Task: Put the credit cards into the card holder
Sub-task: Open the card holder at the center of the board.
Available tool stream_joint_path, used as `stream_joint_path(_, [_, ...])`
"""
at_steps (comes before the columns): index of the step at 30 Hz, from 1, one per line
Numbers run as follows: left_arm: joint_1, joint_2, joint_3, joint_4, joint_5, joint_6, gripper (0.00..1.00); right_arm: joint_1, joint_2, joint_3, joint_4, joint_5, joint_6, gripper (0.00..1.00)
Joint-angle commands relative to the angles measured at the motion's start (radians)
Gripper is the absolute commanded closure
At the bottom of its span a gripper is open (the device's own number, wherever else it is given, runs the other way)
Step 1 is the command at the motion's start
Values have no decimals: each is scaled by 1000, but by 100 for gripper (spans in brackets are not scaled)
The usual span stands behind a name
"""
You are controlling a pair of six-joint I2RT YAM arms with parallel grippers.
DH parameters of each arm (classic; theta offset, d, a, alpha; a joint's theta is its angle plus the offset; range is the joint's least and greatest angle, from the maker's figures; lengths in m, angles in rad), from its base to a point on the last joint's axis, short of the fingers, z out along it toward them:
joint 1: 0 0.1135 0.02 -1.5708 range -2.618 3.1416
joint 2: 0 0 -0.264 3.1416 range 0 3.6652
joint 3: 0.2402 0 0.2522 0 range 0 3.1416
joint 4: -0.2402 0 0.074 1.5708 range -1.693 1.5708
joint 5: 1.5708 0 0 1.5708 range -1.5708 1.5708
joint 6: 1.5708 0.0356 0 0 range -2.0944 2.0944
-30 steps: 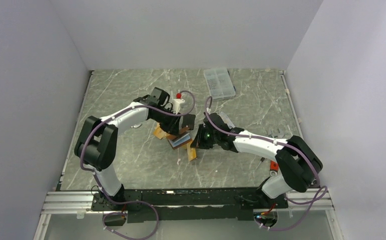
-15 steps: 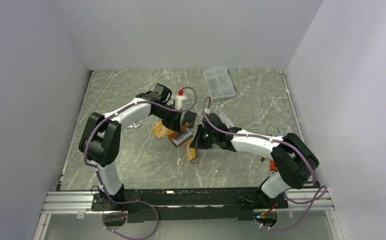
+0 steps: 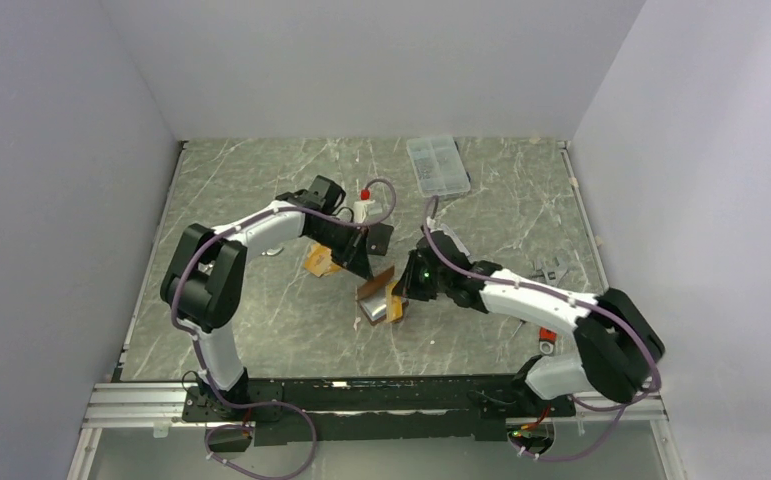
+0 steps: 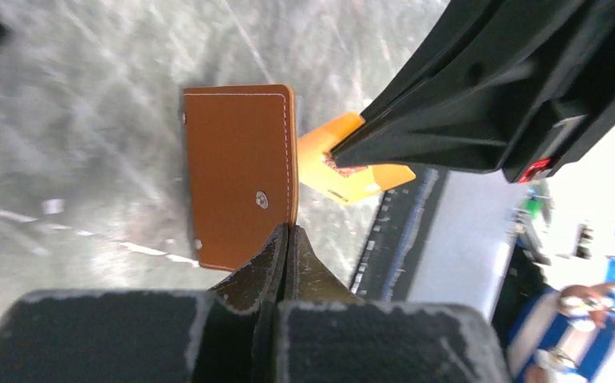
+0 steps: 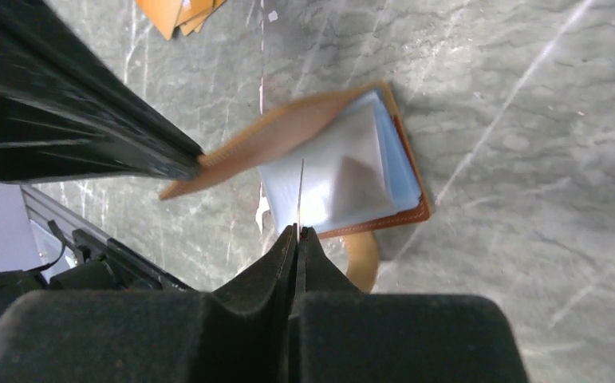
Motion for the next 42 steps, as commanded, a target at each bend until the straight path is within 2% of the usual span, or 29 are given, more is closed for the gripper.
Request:
stream_joint_path(1, [-26, 29, -63, 75, 199, -136, 100, 0, -160, -62, -78, 74, 26, 100])
stream_joint_path(7, [-38, 23, -123, 188, 152, -226, 100, 0, -336, -165, -135, 86, 59, 100])
stream_joint_path(13, [-21, 46, -100, 185, 128, -232, 100, 5, -382, -217, -87, 24, 52, 100])
stream_joint_path(19, [-10, -3, -65, 157, 139, -225, 100, 13, -302, -131, -84, 27, 13, 100])
stream_joint_path(25, [25, -6, -98, 154, 141, -226, 100, 15, -272, -35, -68, 37, -3, 100])
stream_joint_path(31, [66, -2, -116, 137, 115, -181, 100, 69, -109, 32, -62, 32, -12, 100])
stream_joint_path(35, [83, -12, -114, 120, 94, -146, 100, 74, -70, 25, -59, 46, -23, 100])
stream_joint_path(42, [94, -20, -103, 115, 44, -72, 100, 74, -93, -29, -39, 47, -23, 100])
